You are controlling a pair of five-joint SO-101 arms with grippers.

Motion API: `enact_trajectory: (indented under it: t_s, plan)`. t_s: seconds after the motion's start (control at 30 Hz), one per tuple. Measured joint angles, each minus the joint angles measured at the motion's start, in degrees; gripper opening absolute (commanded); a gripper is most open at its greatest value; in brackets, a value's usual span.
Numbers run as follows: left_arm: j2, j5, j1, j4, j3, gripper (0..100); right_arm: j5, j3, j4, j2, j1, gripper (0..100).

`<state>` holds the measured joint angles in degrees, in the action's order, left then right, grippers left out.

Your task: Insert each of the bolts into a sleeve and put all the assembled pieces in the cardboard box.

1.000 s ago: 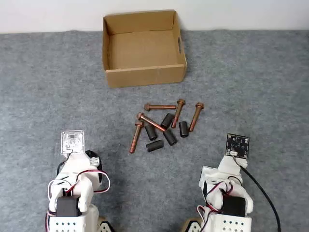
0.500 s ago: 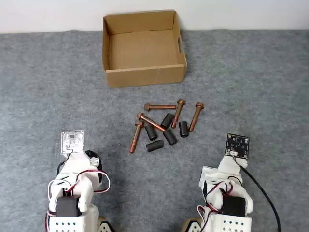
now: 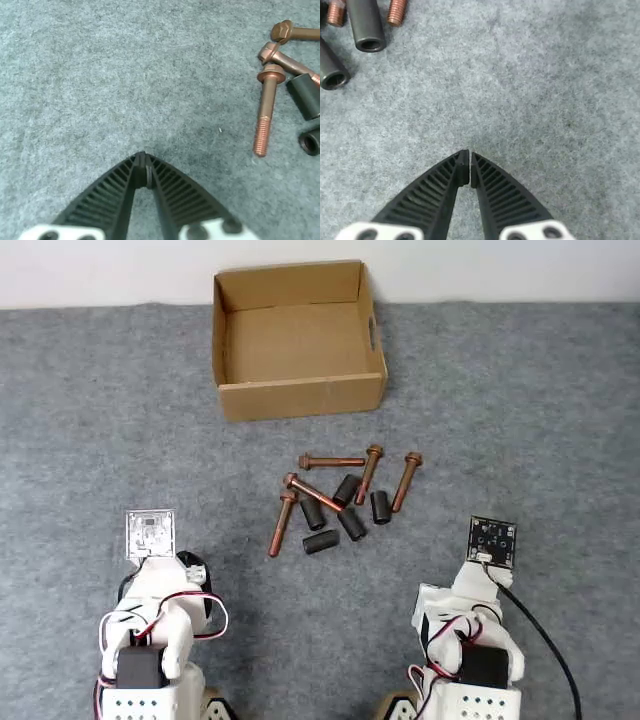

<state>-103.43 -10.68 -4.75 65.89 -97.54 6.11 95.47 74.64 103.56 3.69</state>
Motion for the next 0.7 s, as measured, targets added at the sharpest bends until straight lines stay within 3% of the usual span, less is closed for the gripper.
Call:
enact_trajectory:
  t_s: [0.47,0.7]
  plan:
    - [0.00,0.00,0.00,0.00,0.00,0,0.00,0.00,0.00,0.00,-3.87,0.9]
    - [0.00,0.00,0.00,0.00,0.00,0,0.00,0.00,0.00,0.00,-10.37,0.9]
